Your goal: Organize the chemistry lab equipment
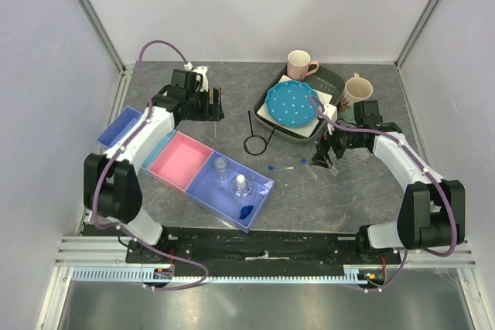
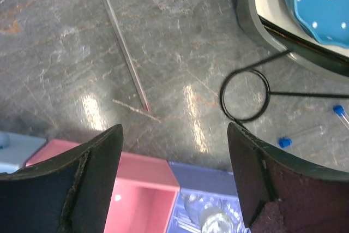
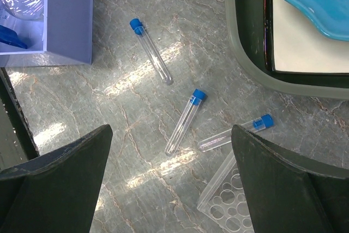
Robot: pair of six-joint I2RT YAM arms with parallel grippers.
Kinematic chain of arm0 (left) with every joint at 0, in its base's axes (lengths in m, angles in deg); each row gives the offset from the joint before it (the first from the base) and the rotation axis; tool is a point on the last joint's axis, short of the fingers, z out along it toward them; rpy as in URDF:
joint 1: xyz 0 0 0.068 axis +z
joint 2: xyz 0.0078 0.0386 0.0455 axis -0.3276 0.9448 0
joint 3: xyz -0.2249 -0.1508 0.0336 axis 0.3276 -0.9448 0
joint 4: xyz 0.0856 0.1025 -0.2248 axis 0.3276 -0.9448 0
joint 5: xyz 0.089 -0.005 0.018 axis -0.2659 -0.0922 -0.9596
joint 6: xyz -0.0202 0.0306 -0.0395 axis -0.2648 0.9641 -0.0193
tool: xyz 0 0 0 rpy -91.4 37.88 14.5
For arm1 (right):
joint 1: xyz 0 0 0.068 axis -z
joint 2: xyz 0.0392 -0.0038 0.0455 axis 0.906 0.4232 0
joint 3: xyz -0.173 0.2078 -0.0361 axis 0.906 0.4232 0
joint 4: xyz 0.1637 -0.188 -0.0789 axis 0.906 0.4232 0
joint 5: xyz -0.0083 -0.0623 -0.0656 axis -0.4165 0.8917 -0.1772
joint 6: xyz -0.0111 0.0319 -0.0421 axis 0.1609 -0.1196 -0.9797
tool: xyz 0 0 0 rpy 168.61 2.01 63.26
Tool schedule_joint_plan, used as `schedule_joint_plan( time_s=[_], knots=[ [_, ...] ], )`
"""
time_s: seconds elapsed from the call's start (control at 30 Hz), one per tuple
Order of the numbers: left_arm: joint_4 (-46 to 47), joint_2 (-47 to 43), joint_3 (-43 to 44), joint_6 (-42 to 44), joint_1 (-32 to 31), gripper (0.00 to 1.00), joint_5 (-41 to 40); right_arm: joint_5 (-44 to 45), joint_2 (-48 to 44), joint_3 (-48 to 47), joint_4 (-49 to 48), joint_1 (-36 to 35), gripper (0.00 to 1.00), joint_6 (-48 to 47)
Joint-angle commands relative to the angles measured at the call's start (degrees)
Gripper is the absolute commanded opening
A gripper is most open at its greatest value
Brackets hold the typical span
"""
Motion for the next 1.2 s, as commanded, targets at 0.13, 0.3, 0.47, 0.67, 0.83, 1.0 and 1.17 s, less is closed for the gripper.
schedule_joint_plan(
  time_s=[0.13, 0.3, 0.47, 0.67, 0.83, 1.0, 1.17],
  knots=[
    [-4.6, 14.6, 17.1, 2.2, 0.3, 0.76, -5.5, 0.7, -0.1, -1.9, 0.0, 0.2, 0.98, -1.8],
    [-8.3, 24.5, 25.8, 1.8, 0.3, 0.71, -8.7, 2.1, 0.0, -2.0, 0.1, 0.2, 0.98, -1.9],
    [-11.2, 30.8, 33.5, 2.4, 0.8, 0.67, -9.9, 1.9, 0.4, -2.1, 0.1, 0.3, 0.98, -1.8],
    [-12.3, 36.4, 37.5, 2.7, 1.0, 0.65, -9.2, 2.4, 1.2, -2.3, 0.1, 0.2, 0.98, -1.6],
    [-14.3, 42.3, 41.4, 2.6, 1.8, 0.59, -7.9, 1.8, 1.7, -2.4, 0.1, 0.2, 0.98, -1.5],
    [-16.0, 45.4, 45.3, 1.8, 2.2, 0.57, -7.9, 1.7, 2.2, -2.4, 0.1, 0.1, 0.98, -1.5],
    [-17.1, 47.0, 44.4, 1.5, 2.2, 0.57, -8.5, 1.7, 2.5, -2.4, 0.1, 0.1, 0.98, -1.6]
  ],
)
